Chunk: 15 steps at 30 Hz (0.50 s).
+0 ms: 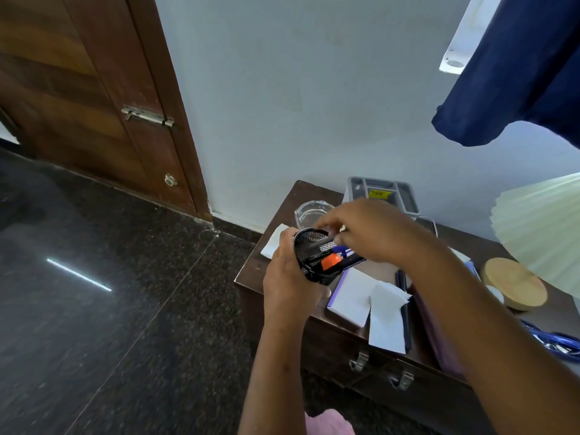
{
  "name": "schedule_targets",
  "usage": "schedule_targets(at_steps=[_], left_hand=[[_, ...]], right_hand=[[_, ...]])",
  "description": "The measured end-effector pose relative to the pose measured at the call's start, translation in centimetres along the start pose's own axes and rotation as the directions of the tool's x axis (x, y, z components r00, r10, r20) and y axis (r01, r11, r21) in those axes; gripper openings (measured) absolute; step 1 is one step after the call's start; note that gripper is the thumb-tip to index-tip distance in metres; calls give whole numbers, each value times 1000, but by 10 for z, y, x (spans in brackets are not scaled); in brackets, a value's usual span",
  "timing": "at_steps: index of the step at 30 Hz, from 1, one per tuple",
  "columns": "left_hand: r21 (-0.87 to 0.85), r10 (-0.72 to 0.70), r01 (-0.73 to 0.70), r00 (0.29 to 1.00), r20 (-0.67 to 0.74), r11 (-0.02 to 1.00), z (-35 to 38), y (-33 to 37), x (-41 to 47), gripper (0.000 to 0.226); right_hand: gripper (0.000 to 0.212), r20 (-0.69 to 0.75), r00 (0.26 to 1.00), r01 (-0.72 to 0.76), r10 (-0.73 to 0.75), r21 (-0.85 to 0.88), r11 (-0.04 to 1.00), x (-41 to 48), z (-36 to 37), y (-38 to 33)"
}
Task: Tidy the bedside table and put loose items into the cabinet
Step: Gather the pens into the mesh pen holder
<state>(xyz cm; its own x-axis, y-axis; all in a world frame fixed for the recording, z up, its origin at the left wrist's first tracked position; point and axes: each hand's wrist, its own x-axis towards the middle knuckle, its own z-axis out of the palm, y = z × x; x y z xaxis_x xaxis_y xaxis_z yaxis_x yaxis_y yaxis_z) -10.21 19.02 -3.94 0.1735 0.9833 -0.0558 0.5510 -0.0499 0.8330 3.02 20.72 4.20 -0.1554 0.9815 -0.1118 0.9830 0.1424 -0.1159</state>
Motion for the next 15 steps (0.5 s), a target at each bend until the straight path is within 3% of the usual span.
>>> schedule_targets(at_steps=[3,4,5,6,7,10,15], left_hand=[[5,-2,2,1000,-20,1000,0,0,-1,86],[2,-2,2,1000,-21,1000,0,0,-1,86],[-2,-4,4,1000,-20,1000,1,1,-2,86],[-7,-7,7,1000,-16,1000,1,1,-2,86],[-11,-12,12,1000,-11,1000,2,1,-2,86],[-10,-16,16,1000,-6,1000,0,1,-2,86],[-12,4,-4,1000,-11,1000,0,-2,-1,81]], right_hand=[[33,-175,985,56,10,370,927,-4,-17,10],[29,-254,966,115,42,570,813,-6,-20,9],[27,-280,957,170,81,761,626,-8,-21,5],[27,-270,957,191,109,864,466,-5,-19,4],[26,-243,963,180,117,902,392,-2,-12,4],[18,-138,987,69,79,823,564,7,16,9],[15,-62,984,-49,165,803,594,9,39,25]])
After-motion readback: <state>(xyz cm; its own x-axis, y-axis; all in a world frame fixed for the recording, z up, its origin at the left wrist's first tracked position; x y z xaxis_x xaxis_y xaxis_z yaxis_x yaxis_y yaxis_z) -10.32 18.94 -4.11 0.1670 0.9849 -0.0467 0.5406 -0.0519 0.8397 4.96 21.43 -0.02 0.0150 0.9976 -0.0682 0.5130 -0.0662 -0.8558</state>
